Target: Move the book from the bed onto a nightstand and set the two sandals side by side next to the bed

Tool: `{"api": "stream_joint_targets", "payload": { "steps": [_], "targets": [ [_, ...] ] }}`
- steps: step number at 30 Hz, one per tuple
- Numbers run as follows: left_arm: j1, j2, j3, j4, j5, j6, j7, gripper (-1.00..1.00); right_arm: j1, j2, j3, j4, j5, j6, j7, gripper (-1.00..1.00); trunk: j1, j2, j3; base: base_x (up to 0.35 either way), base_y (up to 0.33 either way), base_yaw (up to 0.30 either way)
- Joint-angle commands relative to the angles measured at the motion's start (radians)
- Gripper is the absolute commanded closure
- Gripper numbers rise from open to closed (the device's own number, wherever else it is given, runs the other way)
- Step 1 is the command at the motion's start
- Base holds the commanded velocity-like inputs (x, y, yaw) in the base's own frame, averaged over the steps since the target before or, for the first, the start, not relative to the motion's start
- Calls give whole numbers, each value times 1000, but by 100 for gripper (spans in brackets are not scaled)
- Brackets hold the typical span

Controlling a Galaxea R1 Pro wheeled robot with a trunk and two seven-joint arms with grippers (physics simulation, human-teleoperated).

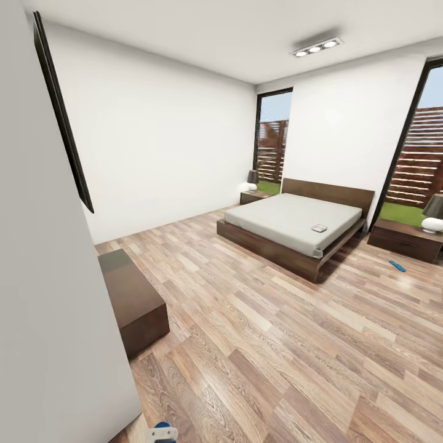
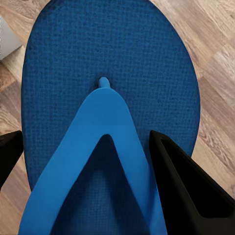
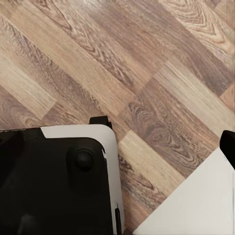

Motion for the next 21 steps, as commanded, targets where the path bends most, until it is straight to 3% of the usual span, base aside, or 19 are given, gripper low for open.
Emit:
{"api": "stream_joint_targets", "payload": {
  "steps": [1, 11, 16, 21],
  "targets": [
    [2, 0, 1, 2, 3, -21, -3, 100, 0, 2, -5, 2, -8, -4, -9, -100, 0, -1, 0, 0, 0, 0],
    [9, 0, -1, 2, -4, -62, -3, 100, 0, 11, -6, 3, -10, -9, -36, -100, 0, -1, 0, 39, 0, -15],
    [9, 0, -1, 3, -6, -68, -3, 100, 0, 35, -4, 3, -6, -9, -37, -100, 0, -1, 0, 249, 0, -188],
    [9, 0, -1, 3, -7, -70, -3, 100, 0, 39, -4, 3, -5, -9, -37, -100, 0, -1, 0, 306, 0, -264]
  ]
}}
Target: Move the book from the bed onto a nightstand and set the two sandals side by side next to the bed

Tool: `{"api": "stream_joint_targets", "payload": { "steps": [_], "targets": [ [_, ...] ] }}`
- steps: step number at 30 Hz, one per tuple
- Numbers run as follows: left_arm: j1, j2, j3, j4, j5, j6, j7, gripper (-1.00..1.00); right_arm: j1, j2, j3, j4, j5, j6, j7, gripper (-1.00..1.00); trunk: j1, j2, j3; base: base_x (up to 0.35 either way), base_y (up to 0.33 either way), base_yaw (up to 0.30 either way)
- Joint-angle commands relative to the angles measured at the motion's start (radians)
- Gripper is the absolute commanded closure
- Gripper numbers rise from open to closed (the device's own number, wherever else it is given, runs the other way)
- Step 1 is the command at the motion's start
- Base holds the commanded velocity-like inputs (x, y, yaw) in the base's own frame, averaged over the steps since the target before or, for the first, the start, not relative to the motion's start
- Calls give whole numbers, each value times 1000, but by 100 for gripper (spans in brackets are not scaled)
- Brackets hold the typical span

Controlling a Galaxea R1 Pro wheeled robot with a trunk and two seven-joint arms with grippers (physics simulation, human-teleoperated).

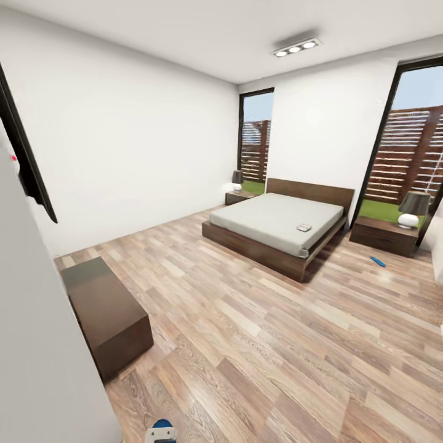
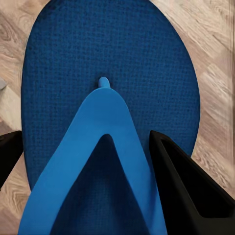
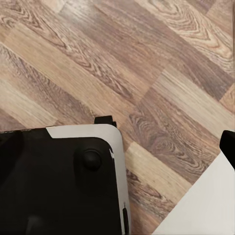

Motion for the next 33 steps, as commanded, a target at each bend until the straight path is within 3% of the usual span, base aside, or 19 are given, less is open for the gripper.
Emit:
{"api": "stream_joint_targets", "payload": {
  "steps": [1, 33],
  "targets": [
    [0, 0, 1, 1, 2, -4, -3, 100, -1, 1, -6, 1, -8, -2, 8, -100, 1, 0, 0, 317, 0, -279],
    [0, 0, -2, 2, 0, -4, -3, 100, -1, 3, -6, 1, -9, -2, 8, -100, 1, 0, 0, 321, 0, -287]
  ]
}}
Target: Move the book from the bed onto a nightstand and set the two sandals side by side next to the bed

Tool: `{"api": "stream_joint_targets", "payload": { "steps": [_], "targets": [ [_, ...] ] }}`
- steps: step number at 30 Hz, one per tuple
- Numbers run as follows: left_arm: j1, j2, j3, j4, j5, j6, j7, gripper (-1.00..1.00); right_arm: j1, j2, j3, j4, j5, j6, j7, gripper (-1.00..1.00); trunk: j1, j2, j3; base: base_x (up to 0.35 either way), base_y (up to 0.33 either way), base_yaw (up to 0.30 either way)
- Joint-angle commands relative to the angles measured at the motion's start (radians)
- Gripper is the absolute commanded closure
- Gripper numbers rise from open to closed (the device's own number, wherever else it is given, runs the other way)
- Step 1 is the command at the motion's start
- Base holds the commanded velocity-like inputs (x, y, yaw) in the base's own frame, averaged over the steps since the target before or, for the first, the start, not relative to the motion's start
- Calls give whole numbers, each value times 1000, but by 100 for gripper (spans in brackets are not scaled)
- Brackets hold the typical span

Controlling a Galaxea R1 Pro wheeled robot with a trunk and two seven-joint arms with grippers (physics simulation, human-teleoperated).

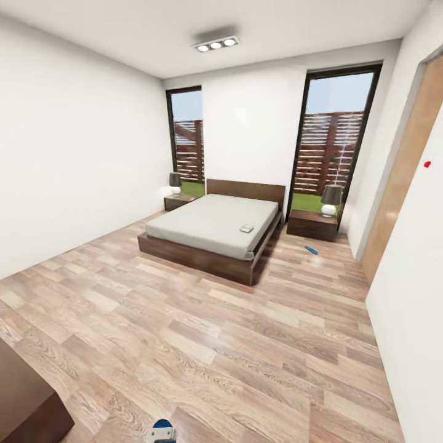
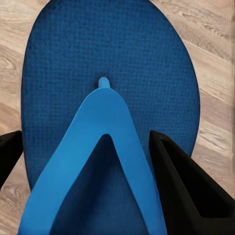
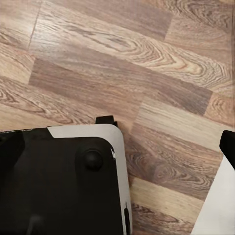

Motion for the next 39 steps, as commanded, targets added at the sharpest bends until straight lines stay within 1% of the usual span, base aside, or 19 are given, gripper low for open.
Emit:
{"api": "stream_joint_targets", "payload": {
  "steps": [1, 6, 18, 32, 39],
  "targets": [
    [0, 0, 1, 1, 2, -4, -3, 100, -1, 0, -6, 1, -8, -2, 8, -100, 1, 0, 0, 322, 0, -289],
    [0, 0, 1, 1, 2, -4, -3, 100, -1, 0, -6, 1, -8, -2, 8, -100, 1, 0, 0, 322, 0, -203],
    [0, 0, -1, 1, 2, -4, -3, 100, -1, 1, -6, 1, -8, -2, 8, -100, 1, 0, 0, 322, 0, -42],
    [0, 0, -2, 2, 2, -4, -3, 100, -1, 2, -6, 1, -8, -2, 11, -100, 1, 0, 0, 322, 0, -245],
    [0, 0, -2, 2, 2, -4, -3, 100, -1, 2, -6, 1, -8, -2, 11, -100, 1, 0, 0, 322, 0, -77]
  ]
}}
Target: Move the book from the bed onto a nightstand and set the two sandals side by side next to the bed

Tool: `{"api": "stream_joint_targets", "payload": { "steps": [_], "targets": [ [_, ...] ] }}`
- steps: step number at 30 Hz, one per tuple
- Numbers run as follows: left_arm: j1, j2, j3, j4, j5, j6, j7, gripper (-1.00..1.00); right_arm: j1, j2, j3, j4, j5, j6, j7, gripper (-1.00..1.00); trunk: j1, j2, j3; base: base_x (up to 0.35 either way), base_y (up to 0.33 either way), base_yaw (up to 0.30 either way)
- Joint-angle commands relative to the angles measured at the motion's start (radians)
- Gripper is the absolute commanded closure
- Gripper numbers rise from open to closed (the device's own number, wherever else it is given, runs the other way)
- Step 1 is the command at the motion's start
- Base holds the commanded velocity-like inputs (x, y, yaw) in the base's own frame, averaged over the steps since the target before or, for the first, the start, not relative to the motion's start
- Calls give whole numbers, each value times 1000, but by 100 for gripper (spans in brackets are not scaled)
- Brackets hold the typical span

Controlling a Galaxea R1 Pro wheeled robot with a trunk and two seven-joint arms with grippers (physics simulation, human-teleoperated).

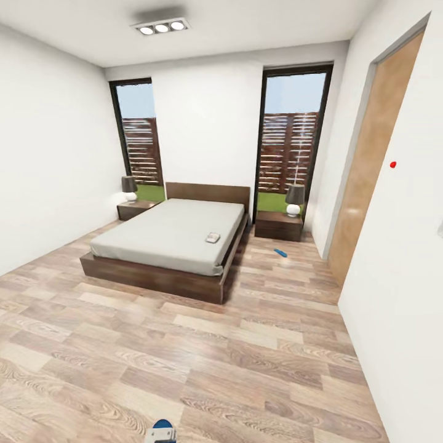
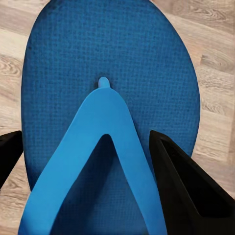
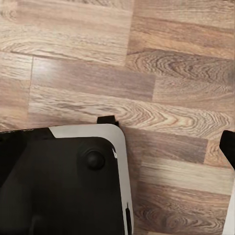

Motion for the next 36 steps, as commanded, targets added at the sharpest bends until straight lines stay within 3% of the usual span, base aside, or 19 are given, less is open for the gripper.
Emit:
{"api": "stream_joint_targets", "payload": {
  "steps": [1, 19, 36],
  "targets": [
    [0, 0, 0, 1, 2, -4, -3, 100, 0, 0, -6, 1, -8, -2, 8, -100, 1, -1, 0, 322, 0, -20],
    [0, 0, 0, 1, 2, -4, -3, 100, 0, 0, -6, 1, -8, -2, 7, -100, 1, -1, 0, 315, -64, -173],
    [1, 0, 0, 1, 2, -5, -3, 100, 0, 0, -6, 1, -8, -2, 8, -100, 1, -1, 0, 305, -79, -23]
  ]
}}
